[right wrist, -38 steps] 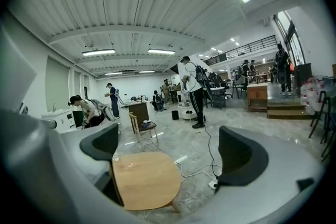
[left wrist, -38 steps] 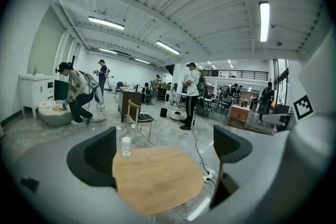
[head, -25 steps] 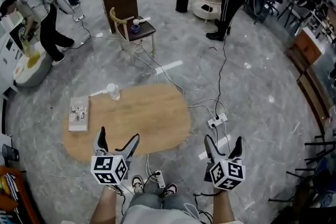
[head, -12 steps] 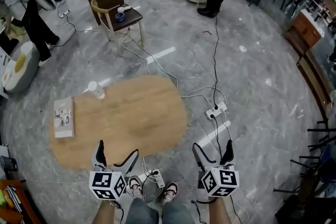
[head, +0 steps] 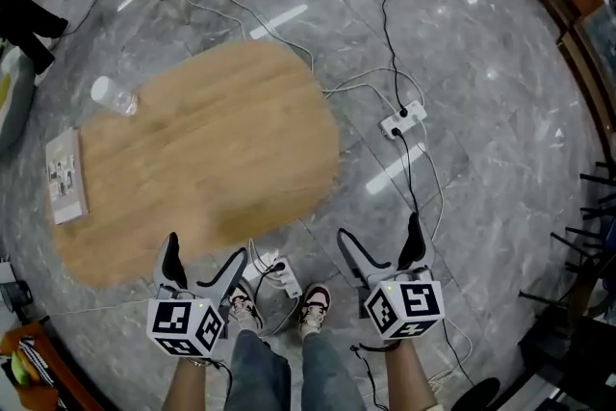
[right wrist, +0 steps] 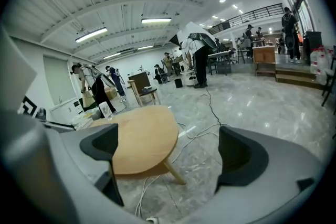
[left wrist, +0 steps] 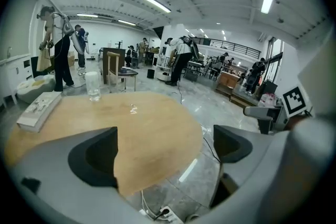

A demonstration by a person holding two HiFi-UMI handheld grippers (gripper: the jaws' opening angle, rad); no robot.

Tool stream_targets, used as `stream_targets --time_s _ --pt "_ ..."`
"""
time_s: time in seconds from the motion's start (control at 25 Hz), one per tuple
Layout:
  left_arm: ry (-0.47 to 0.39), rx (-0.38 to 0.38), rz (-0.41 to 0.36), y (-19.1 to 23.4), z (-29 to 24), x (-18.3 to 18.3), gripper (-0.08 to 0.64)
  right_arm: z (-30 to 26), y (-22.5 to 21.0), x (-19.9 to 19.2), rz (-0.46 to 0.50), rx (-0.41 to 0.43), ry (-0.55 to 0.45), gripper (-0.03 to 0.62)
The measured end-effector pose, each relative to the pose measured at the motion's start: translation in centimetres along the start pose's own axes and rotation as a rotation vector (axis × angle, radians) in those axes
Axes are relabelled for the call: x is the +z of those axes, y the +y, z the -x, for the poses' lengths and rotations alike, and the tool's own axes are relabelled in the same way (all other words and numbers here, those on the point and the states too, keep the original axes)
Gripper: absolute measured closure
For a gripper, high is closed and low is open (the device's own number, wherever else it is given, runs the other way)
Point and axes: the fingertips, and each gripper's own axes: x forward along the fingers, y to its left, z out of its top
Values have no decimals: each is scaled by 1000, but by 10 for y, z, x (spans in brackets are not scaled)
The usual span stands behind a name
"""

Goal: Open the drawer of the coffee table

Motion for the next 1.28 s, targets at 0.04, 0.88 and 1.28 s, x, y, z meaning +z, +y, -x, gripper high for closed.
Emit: stream_targets --time_s 0.04,0.88,1.28 --pt "10 2 -1 2 -3 -10 3 -7 -2 -12 14 11 9 5" --pt "139 43 -84 -13 -31 -60 3 -121 15 -165 271 585 209 6" --pt "154 81 -51 -11 -40 -68 3 -158 22 -190 310 703 286 177"
